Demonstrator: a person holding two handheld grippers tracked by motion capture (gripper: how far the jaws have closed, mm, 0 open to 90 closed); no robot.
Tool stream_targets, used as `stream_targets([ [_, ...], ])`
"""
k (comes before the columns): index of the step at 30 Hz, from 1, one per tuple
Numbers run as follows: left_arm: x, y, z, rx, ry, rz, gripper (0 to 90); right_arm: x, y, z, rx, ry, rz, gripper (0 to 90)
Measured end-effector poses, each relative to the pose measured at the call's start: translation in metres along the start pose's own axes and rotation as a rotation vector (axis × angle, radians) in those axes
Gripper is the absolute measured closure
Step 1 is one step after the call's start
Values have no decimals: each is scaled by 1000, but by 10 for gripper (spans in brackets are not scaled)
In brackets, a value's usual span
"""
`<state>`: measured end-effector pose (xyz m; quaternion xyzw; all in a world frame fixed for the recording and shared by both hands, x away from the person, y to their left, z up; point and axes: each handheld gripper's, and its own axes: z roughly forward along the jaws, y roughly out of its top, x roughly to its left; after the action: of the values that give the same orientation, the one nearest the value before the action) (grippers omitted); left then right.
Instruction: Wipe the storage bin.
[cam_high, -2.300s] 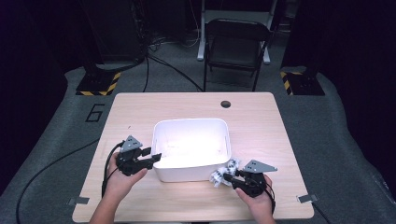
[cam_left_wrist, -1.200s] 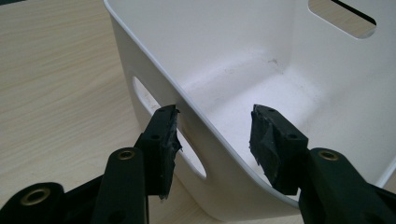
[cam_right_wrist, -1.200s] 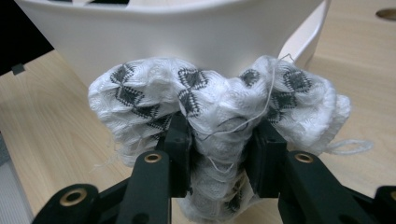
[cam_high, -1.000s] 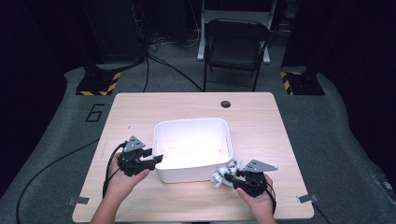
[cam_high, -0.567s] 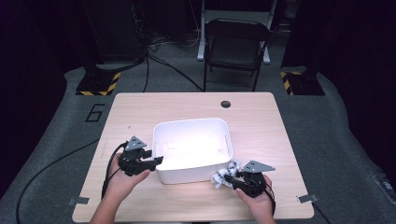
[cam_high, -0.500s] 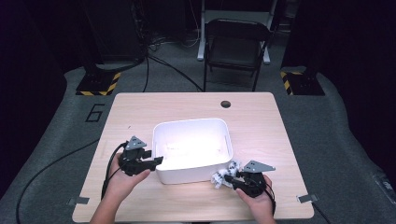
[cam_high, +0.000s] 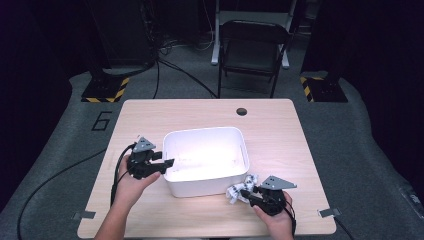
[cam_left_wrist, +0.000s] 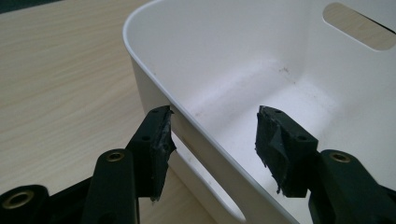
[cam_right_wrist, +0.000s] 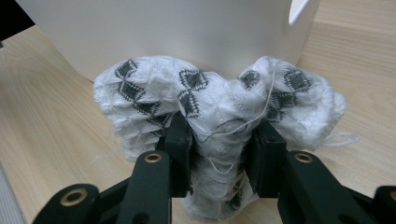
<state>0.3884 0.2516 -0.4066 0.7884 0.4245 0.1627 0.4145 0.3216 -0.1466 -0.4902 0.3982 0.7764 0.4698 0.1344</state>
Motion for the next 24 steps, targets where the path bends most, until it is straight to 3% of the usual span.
stream_targets([
  [4, 15, 7, 7, -39, -15, -3, 484, 2, -1, -4, -9, 2, 2, 653],
  [9, 29, 12, 18, -49, -33, -23, 527, 1, -3, -7, -15, -4, 17, 653],
  [11, 33, 15, 20, -62, -28, 2, 546, 1, -3, -9, -19, -6, 26, 654],
  [14, 36, 19, 24, -79, -17, 33, 559, 0, -4, -10, -21, -8, 31, 653],
  [24, 37, 18, 27, -92, -29, 15, 622, 1, -6, -13, -25, -12, 32, 653],
])
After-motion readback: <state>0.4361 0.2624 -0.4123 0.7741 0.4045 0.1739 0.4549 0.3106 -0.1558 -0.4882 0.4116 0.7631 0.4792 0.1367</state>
